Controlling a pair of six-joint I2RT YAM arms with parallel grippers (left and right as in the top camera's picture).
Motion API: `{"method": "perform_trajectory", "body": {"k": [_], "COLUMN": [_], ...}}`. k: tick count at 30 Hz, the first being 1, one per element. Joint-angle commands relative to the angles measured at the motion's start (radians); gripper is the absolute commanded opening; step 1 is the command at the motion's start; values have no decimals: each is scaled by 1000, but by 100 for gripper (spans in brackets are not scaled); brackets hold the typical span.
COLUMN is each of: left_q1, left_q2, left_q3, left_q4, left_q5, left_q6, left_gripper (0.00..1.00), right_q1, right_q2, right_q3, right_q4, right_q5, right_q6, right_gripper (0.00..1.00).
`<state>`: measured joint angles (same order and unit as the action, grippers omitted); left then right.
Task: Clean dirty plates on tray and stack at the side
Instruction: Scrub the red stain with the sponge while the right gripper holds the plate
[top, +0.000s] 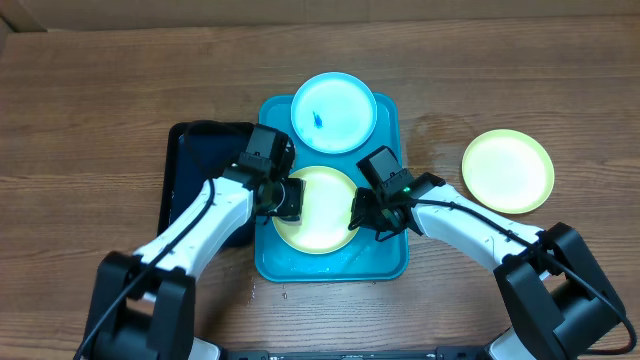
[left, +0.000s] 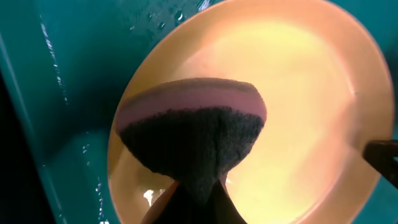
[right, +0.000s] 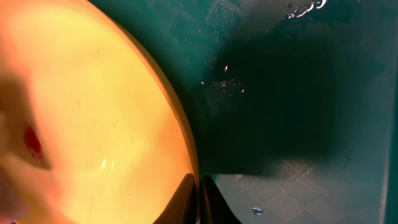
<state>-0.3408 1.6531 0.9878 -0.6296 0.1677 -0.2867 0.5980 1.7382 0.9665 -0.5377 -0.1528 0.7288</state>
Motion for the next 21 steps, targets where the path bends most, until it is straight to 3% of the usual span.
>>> {"method": "perform_trajectory", "body": {"k": [1,9,15,21], "left_q1": [-8,-8,-5,9], "left_q2": [63,180,211,197], "left_q3": [-4,-4,1,138], "left_q4": [10,29,34,-53], "left_q5": [-10,104,293,457], "left_q6": [-13,-17,-16,-13], "left_gripper": [4,4,4,4], "right_q1": [3,3,3,3], "right_q2": [11,11,11,11], "right_q3": [1,1,1,1], "right_q4": [6,8,8,8], "right_q5": [4,2,2,2], "right_q6": [-3,-3,-3,-3], "right_gripper": [4,4,4,4]}}
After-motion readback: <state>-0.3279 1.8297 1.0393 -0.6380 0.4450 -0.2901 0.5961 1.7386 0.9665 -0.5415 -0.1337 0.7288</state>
